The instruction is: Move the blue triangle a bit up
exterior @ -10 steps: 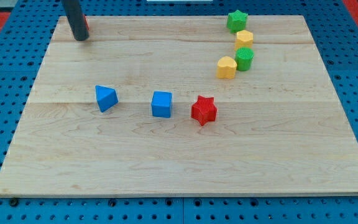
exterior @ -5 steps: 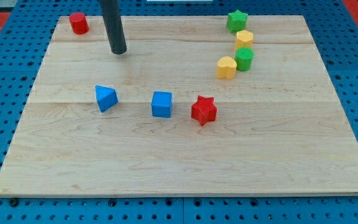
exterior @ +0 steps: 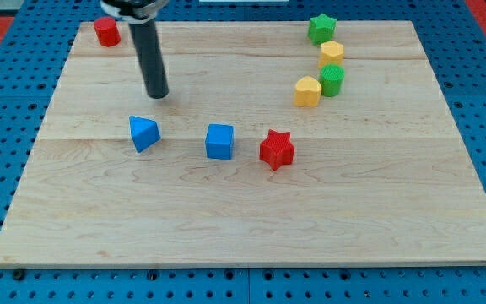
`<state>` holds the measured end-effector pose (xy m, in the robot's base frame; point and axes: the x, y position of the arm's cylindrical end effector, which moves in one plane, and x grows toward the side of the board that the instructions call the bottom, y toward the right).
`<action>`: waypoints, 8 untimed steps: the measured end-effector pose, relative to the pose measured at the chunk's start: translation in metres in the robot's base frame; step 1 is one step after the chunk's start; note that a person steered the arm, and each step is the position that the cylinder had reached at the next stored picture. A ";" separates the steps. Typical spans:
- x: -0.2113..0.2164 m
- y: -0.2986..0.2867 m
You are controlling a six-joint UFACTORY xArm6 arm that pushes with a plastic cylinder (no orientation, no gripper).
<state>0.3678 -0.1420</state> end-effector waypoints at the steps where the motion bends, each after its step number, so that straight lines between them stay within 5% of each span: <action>1: 0.049 -0.034; 2: 0.124 -0.039; 3: 0.138 0.001; 5: 0.059 -0.010; 8: 0.006 0.022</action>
